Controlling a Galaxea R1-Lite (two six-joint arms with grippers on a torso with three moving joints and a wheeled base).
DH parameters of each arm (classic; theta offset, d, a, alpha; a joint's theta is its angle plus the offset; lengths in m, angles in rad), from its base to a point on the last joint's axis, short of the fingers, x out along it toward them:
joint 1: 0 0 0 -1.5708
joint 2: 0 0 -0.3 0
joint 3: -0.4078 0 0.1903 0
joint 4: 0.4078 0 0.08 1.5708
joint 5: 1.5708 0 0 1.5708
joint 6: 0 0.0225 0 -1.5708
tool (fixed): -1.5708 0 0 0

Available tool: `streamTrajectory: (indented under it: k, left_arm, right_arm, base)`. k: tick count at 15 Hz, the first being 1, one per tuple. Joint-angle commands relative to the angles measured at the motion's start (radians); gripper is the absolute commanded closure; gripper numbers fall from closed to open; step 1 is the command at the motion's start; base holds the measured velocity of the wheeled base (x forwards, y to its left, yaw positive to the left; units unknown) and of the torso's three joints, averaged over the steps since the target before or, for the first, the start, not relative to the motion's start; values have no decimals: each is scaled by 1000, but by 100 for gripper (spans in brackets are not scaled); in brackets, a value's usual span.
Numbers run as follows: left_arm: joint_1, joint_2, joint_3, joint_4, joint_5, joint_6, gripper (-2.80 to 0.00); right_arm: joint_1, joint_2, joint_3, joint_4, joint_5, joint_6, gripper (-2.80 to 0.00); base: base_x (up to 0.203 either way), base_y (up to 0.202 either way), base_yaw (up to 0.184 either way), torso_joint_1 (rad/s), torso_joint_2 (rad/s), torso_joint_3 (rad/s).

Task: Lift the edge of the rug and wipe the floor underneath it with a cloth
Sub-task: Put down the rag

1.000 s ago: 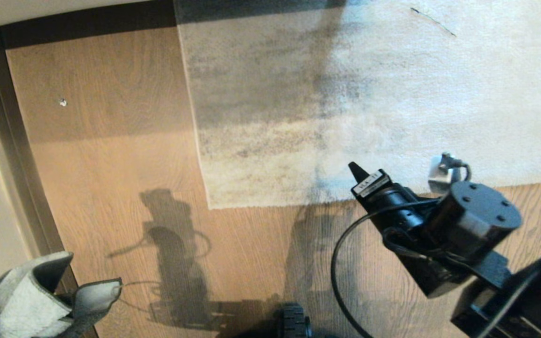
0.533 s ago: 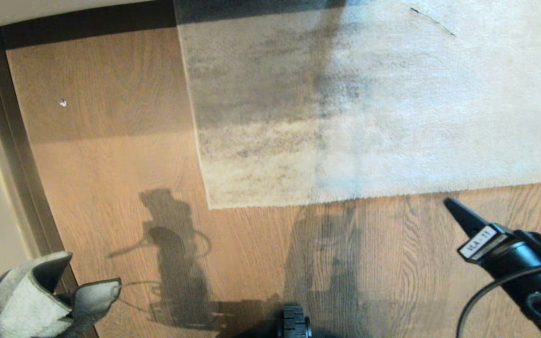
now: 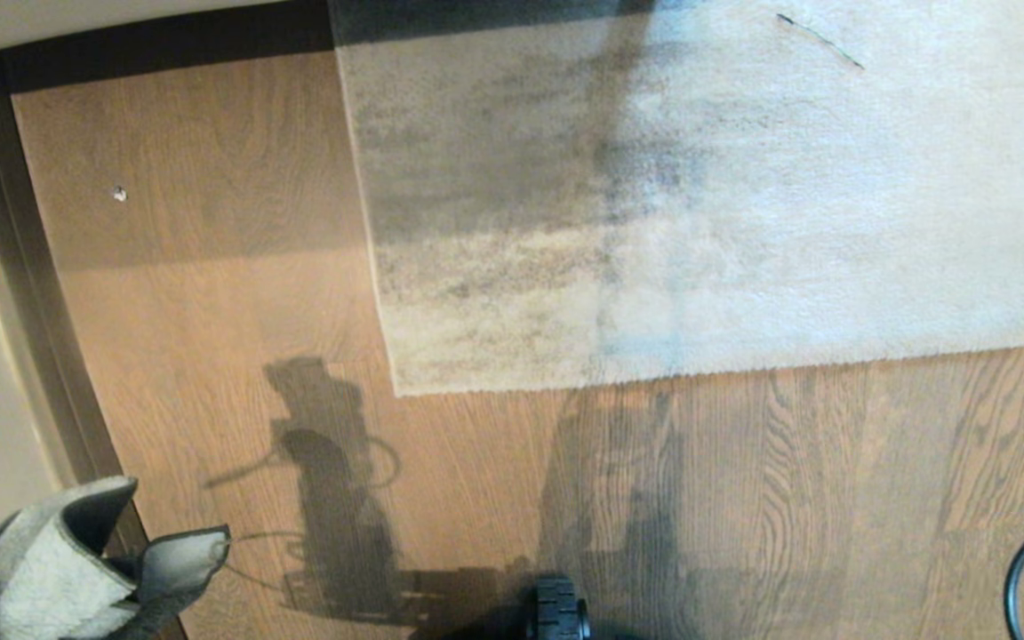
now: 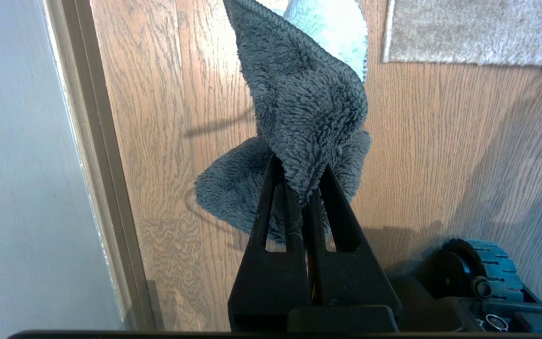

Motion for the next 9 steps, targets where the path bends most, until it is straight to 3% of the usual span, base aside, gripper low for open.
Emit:
streamTrajectory:
  k: [1, 6, 9]
  left_arm:
    - [1, 0, 0, 0, 2, -1, 0]
    - [1, 0, 0, 0, 0, -1, 0]
    - [1, 0, 0, 0, 0, -1, 0]
  right_arm:
    - [-84, -143, 0, 80, 1, -27, 0]
    - [-126, -417, 0, 439, 89, -22, 0]
    - [-127, -629, 0, 825, 223, -6, 0]
  base:
    - [0, 0, 0, 0, 0, 0]
    - [0, 0, 0, 0, 0, 0]
    - [0, 0, 0, 0, 0, 0]
